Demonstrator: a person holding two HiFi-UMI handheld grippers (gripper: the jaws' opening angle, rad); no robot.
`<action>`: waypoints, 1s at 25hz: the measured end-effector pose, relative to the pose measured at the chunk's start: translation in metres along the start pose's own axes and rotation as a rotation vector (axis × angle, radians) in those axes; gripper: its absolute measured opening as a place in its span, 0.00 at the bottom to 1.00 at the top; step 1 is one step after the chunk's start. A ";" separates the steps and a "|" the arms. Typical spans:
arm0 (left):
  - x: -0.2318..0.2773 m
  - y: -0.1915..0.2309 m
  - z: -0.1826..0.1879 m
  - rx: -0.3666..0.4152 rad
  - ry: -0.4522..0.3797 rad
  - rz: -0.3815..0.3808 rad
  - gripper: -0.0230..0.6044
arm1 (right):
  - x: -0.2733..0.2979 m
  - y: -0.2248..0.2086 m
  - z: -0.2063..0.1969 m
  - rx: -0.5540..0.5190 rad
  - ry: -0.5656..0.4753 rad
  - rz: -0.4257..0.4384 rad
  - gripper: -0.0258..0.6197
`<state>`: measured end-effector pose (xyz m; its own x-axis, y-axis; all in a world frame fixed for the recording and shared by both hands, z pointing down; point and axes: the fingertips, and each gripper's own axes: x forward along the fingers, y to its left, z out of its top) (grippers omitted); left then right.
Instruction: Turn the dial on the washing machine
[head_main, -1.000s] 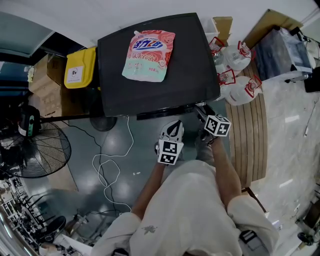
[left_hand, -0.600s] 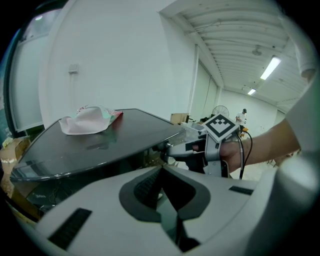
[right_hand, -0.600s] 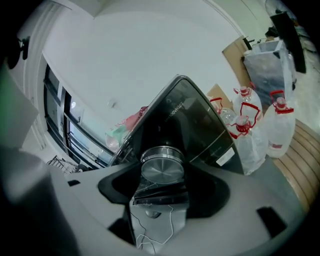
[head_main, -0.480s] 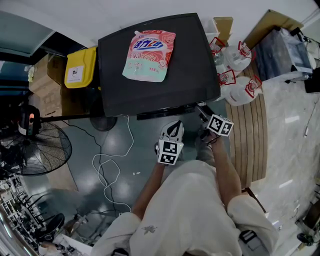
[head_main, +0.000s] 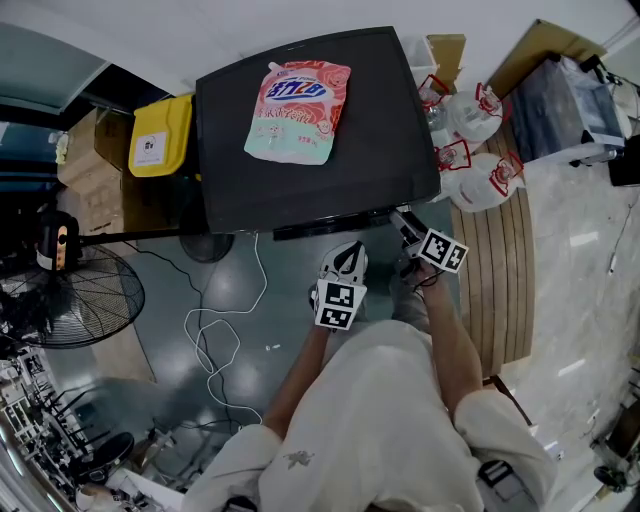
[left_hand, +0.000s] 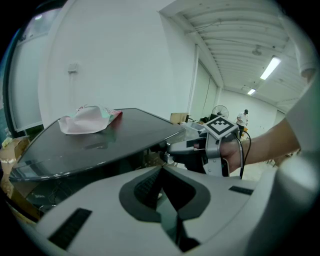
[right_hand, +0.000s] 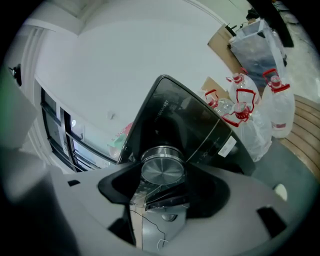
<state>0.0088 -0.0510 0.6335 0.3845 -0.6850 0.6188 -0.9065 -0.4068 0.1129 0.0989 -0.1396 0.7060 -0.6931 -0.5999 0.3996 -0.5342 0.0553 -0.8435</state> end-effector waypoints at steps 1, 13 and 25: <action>0.000 -0.001 0.001 0.001 -0.002 -0.001 0.06 | 0.000 0.000 0.000 0.009 -0.001 0.005 0.47; 0.001 -0.002 -0.001 0.008 0.004 -0.004 0.06 | -0.002 0.000 -0.001 0.140 -0.025 0.071 0.47; 0.001 -0.002 -0.002 0.008 0.011 -0.007 0.06 | -0.002 -0.001 0.000 0.264 -0.066 0.133 0.47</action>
<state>0.0106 -0.0500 0.6358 0.3886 -0.6753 0.6269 -0.9025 -0.4162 0.1111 0.1012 -0.1382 0.7063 -0.7113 -0.6520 0.2626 -0.2903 -0.0678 -0.9545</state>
